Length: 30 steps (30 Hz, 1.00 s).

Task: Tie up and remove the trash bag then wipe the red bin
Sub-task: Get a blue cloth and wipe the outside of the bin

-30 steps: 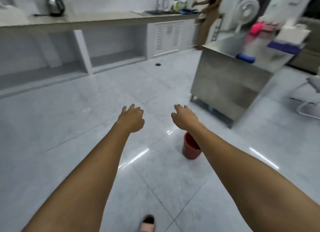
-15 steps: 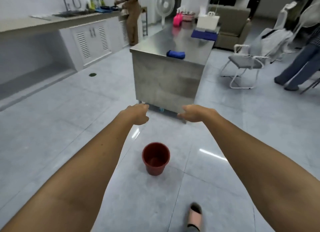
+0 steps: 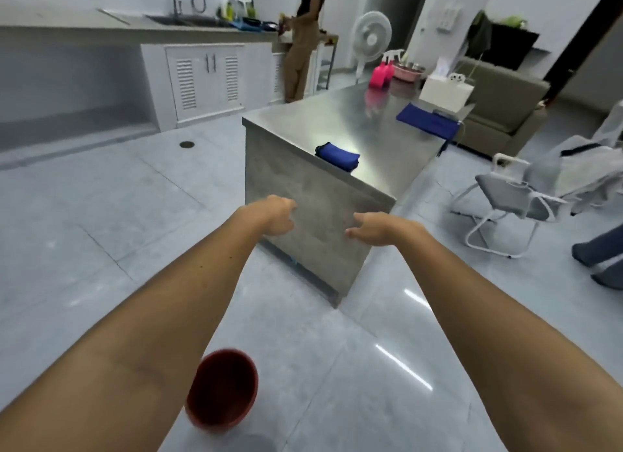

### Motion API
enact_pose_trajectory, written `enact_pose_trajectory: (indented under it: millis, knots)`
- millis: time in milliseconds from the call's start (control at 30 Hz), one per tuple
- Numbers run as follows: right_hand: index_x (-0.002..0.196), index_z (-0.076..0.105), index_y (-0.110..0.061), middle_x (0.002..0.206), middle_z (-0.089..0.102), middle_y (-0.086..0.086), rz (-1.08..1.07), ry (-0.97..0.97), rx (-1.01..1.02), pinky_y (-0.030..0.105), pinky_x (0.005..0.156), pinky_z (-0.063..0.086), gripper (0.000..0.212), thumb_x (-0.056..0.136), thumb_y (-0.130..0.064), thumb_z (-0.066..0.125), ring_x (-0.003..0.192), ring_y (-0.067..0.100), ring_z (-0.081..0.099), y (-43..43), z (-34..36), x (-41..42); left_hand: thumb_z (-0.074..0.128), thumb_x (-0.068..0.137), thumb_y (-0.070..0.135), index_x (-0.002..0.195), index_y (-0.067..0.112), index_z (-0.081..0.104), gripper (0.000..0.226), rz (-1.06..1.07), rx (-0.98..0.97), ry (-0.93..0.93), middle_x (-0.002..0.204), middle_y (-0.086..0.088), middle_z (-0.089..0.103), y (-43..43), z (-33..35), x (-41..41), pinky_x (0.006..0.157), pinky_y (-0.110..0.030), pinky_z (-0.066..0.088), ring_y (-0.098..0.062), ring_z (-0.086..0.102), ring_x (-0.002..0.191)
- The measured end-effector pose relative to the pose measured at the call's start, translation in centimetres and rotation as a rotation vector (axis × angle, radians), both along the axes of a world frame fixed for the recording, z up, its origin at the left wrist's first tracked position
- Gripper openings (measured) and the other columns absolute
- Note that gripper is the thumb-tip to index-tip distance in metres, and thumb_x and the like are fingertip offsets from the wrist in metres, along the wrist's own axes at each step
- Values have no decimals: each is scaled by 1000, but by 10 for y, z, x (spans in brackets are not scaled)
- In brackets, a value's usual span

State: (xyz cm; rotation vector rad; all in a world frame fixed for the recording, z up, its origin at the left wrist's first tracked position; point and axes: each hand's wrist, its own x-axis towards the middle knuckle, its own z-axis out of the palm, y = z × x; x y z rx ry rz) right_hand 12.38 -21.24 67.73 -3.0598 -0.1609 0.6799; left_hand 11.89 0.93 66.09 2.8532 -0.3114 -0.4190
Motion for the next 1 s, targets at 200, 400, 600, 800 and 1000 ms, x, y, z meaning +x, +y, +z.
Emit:
enact_pose_trajectory:
  millis: [200,400,600,800,1000]
  knots:
    - [154,24,-16,161,26,6,80,-5,-10,41,117,26,66,99,-49,40,147,25,28,-45,-14,145,43,93,23,141,17,36,50,81,17,-49,146,-12,41,-42,-3,146,105,-44,39,-32,42,130]
    - [151,29,-13,157,36,7,64,30,26,40,114,31,59,100,-40,42,141,27,37,-87,-30,272,43,93,24,142,19,36,50,168,-26,-34,146,-10,41,-76,-23,281,106,-43,38,-29,41,131]
    - [154,22,-14,160,28,5,87,50,93,39,112,29,62,100,-37,41,145,26,31,-118,-53,376,39,90,16,132,13,44,42,159,42,-71,136,-10,49,-133,-48,376,98,-40,39,-29,47,124]
    - [143,35,-12,135,55,13,-35,-67,337,39,93,45,53,96,-35,46,121,34,52,-130,-100,477,42,93,27,128,9,44,39,312,20,-108,139,-8,45,-174,-94,454,102,-41,35,-27,42,128]
    - [136,38,-6,131,55,15,-99,68,549,35,85,47,67,87,-43,66,114,34,57,-130,-142,561,42,94,31,141,8,31,53,582,-94,-33,148,-8,34,-186,-118,530,105,-40,36,-30,39,131]
